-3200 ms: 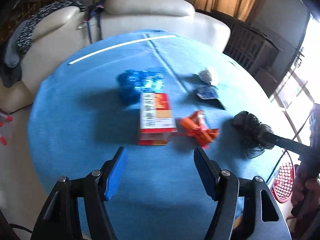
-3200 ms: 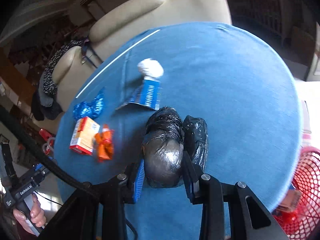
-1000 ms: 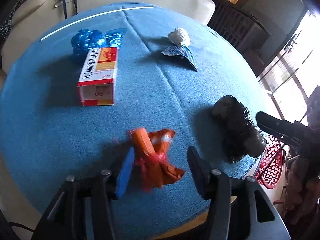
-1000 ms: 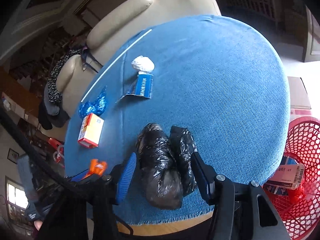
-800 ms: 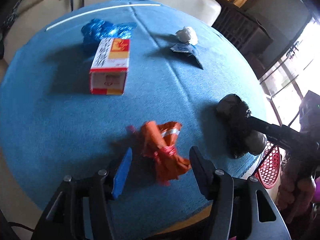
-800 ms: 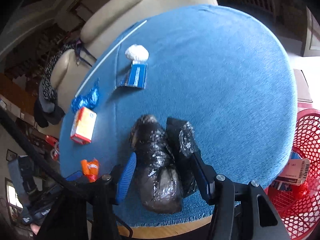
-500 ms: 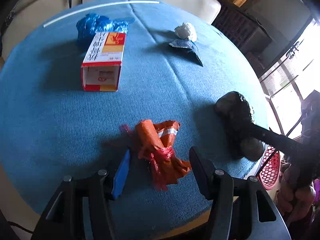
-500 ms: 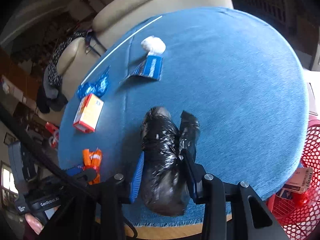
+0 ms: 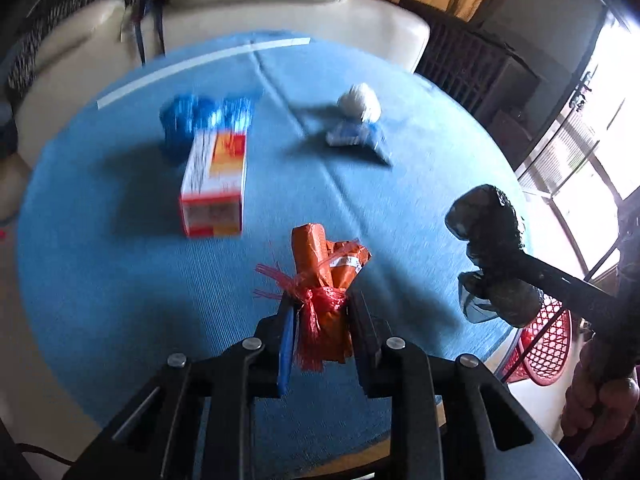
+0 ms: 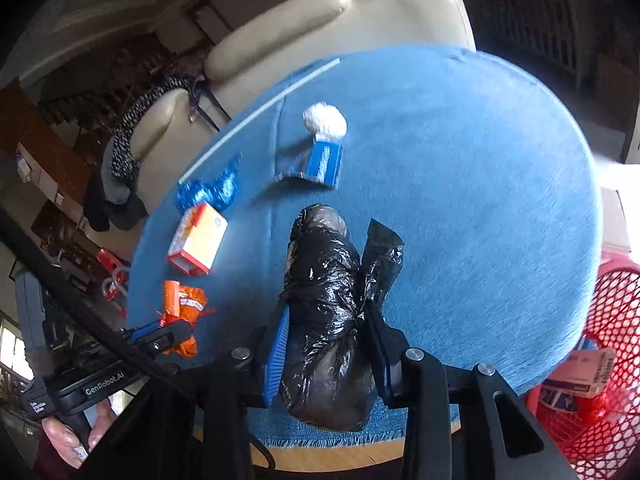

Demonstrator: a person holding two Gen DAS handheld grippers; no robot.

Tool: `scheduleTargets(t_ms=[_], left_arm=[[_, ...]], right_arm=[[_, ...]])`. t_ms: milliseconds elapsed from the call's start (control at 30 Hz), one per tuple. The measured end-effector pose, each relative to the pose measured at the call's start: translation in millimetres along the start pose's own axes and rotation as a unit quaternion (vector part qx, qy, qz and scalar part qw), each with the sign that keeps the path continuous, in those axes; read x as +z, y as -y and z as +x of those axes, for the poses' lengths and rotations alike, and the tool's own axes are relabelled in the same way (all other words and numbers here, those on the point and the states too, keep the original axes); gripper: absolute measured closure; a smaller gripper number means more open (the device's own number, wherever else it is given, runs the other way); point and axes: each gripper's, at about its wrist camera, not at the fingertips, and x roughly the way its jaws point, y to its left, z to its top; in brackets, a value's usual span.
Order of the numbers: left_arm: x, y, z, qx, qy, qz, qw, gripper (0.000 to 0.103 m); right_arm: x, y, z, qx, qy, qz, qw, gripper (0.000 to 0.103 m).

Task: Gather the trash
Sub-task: 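Grasp the orange wrapper with the left tool while the right tool holds the black bag, then carry the black bag and orange wrapper toward the red wastebasket with both tools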

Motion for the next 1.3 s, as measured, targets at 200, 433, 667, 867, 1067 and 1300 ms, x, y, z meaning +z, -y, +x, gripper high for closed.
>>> scheduleTargets(t_ms=[200,433,667,867,1067,1300], left_arm=[[17,28,-31,0.051,0.048,0.051,0.9963,0.076],[33,65,-58,0.068,0.101,0.1,0.9875,0.076],[38,94,-71,0.089,0.125,0.128,0.9799,0.076],[37,107,-79,0.096,0.135,0.136,0.9767,0.076],[35,117,-81,0.105,0.144,0.147,0.9731,0.076],[32,127,-81,0.111,0.145,0.158,0.9705,0.076]], right_arm=[[5,4,-34,0.0,0.042,-0.001,0.999,0.064],[3,5,-73,0.0,0.092,-0.013,0.996,0.064],[-3,9,-100,0.0,0.12,-0.016,0.993,0.064],[-8,16,-117,-0.006,0.135,-0.016,0.991,0.064],[-11,22,-124,-0.007,0.141,-0.01,0.99,0.064],[-15,25,-128,-0.011,0.146,-0.008,0.989,0.064]])
